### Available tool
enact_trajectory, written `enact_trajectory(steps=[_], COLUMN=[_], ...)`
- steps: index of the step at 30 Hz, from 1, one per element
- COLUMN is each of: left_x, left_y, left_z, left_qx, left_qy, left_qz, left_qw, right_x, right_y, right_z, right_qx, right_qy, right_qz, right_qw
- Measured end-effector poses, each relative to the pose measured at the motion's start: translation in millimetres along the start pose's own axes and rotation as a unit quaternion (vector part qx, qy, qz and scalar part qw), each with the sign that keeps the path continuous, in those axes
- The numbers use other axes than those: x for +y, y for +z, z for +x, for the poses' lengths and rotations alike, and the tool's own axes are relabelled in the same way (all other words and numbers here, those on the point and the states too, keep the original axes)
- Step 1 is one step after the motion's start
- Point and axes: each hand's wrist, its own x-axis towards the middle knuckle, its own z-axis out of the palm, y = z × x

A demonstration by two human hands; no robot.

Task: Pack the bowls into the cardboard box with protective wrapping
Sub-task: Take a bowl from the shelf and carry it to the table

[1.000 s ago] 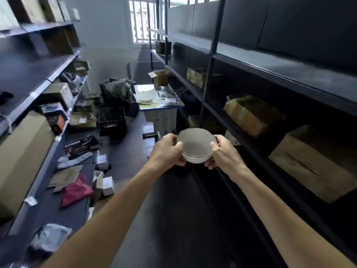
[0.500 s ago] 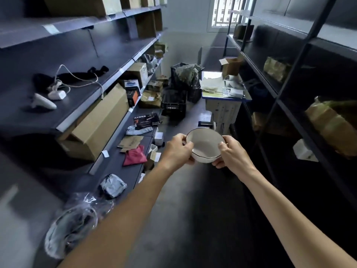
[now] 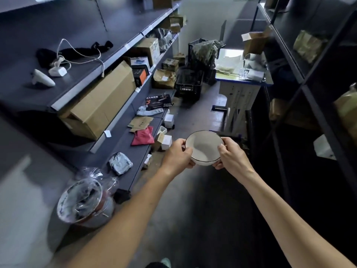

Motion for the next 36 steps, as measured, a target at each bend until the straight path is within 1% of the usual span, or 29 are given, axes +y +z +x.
enact_trajectory(steps=[9, 15, 21, 27, 31, 36], left_x=[-16.9, -31.5, -47.6, -55.2, -51.8, -42.5], left_y=[10.8, 2.9, -19.5, -42.9, -49.2, -44.3], left_z=[41.4, 94.8, 162.2, 217.2, 248.3, 290.6], left_qx=[-0.016, -0.036, -0.052, -0.071, -0.075, -0.071], left_qy=[-0.029, -0.045, -0.067, -0.069, -0.074, -0.077], left_qz=[-0.012, -0.013, -0.008, 0.008, 0.016, 0.012], left_qw=[0.999, 0.998, 0.996, 0.995, 0.994, 0.994], right_x=[19.1, 25.7, 18.0, 6.3, -1.7, -7.0], right_y=[7.1, 29.2, 61.6, 89.1, 94.5, 90.8], right_z=[34.4, 80.7, 141.7, 187.9, 215.9, 258.9], right_qx=[-0.01, 0.0, -0.004, -0.014, -0.013, -0.002], right_qy=[0.035, 0.061, 0.087, 0.112, 0.125, 0.114], right_qz=[-0.02, -0.03, -0.041, -0.05, -0.043, -0.069], right_qw=[0.999, 0.998, 0.995, 0.992, 0.991, 0.991])
